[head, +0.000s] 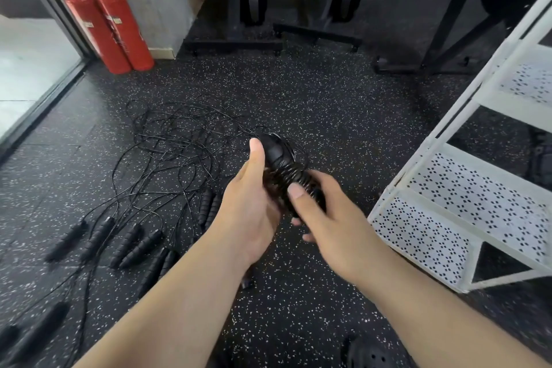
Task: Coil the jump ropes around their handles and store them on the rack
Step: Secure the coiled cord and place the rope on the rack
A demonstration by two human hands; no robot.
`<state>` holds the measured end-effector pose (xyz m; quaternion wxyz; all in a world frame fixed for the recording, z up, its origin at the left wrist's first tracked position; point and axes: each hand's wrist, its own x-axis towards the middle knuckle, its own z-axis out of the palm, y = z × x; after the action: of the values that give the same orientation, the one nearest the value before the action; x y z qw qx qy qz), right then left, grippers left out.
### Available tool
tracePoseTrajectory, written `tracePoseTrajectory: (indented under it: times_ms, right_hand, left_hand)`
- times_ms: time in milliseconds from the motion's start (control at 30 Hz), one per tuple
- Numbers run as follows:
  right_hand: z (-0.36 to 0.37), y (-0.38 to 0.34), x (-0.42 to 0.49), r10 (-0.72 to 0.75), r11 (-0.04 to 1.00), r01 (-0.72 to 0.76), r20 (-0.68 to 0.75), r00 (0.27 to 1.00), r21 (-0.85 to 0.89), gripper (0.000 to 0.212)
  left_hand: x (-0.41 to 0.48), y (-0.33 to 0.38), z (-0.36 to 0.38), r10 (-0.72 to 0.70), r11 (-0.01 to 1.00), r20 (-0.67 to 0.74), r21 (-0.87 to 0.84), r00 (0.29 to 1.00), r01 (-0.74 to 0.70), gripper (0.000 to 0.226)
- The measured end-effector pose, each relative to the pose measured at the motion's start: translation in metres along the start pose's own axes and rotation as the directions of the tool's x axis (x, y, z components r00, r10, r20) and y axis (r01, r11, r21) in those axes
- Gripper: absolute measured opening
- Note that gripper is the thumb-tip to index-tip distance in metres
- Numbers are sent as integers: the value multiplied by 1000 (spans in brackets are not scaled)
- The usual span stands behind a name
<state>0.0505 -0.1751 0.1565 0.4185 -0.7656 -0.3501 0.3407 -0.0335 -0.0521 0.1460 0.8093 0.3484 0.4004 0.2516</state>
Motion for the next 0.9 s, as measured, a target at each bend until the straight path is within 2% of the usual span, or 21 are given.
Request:
tracePoseTrajectory:
  times_ms: [100, 200, 267, 400, 567, 700, 767, 900]
  right_hand:
    - [6, 5, 1, -47, 999, 48, 65, 997, -18, 71]
    - [2, 3, 2, -69, 996, 73, 80, 994, -53, 71]
    - [1, 3, 3, -67, 989, 74, 62, 996, -129, 67]
    - [14, 5, -2, -53, 965, 40, -41, 998, -258, 62]
    - [29, 8, -4, -38, 949, 5, -99, 994, -316, 53]
    - [34, 11, -5, -54, 924, 13, -96, 994, -381, 50]
    - [35, 15, -3, -39, 934, 9, -76, 996, -357, 47]
    - [29, 20, 7, -22, 999, 23, 32, 999, -47, 38]
  left_hand:
    - [3, 3, -6, -28, 1000, 16, -6, 999, 28, 86]
    - [2, 7, -11, -37, 998, 77, -43, 996, 41, 81]
    - [2, 6, -14, -19, 999, 101, -49, 995, 24, 86]
    - [-1, 0, -7, 54, 997, -44, -44, 998, -56, 72]
    - [0, -7, -3, 141, 989, -191, 70, 971, -130, 94]
    - [-5, -10, -2, 197, 977, -240, 129, 951, -170, 65]
    - [-6, -9, -1, 241, 968, -247, 135, 939, -212, 55]
    - [-8, -3, 0, 267, 956, -176, 173, 947, -237, 50]
